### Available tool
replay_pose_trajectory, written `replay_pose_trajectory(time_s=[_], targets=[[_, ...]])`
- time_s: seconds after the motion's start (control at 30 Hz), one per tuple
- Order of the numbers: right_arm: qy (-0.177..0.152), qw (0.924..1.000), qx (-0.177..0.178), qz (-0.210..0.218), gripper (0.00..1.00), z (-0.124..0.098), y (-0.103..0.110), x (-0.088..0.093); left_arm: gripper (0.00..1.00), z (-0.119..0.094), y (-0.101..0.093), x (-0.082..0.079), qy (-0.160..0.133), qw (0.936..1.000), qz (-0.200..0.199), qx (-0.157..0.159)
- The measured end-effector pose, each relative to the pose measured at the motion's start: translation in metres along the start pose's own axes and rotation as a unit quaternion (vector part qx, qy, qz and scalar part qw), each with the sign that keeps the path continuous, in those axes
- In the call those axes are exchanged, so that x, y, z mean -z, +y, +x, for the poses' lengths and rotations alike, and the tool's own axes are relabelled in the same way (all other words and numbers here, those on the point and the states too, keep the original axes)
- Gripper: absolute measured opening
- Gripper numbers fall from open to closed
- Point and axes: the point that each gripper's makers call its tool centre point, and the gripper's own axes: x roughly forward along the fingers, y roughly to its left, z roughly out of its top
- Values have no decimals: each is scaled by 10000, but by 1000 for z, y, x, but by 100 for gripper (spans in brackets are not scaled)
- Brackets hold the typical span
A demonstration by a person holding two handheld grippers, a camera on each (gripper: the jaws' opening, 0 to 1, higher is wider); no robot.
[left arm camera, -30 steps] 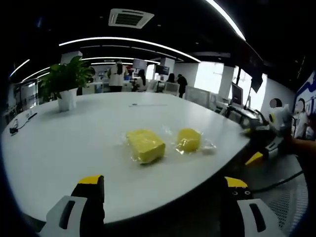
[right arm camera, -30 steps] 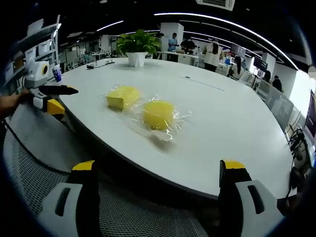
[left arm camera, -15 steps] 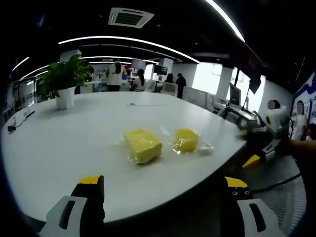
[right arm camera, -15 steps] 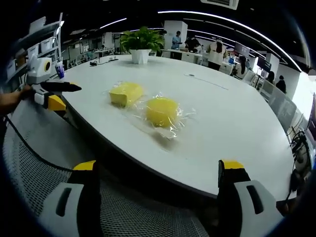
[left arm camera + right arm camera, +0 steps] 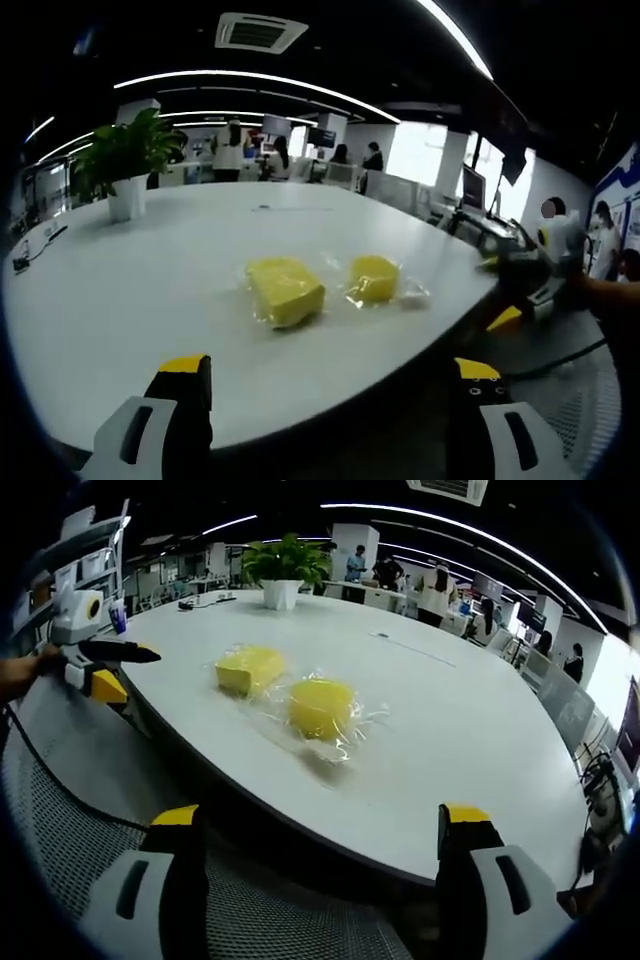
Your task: Compare the silicone blocks by pressing each to a similar depth, holding the contact briefly, and releasing to observe deformation and rebound differences across the visible hardness samples.
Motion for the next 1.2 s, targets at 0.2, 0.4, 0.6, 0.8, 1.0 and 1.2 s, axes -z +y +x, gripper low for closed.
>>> replay_pose_trajectory(time_s=[0.2,0.4,0.6,0.8,1.0,1.2], targets=[[41,10000,44,29,88,0,-1,2,99,0,-2,3,111,9999,64,44],[62,10000,10,40,86,0,0,3,99,-1,-3,1,93,9999,51,19],[75,10000,-7,38,85,0,0,3,99,-1,-5,0,72,10000,40,29],[88,10000,-20,26,85,0,1,4,99,-2,-5,0,55,10000,30,31],[97,9999,-35,24,85,0,2,4,98,-2,-6,-1,20,10000,10,19],[78,10000,-15,16,85,0,1,3,98,-3,-6,-3,-17,10000,2,-7]])
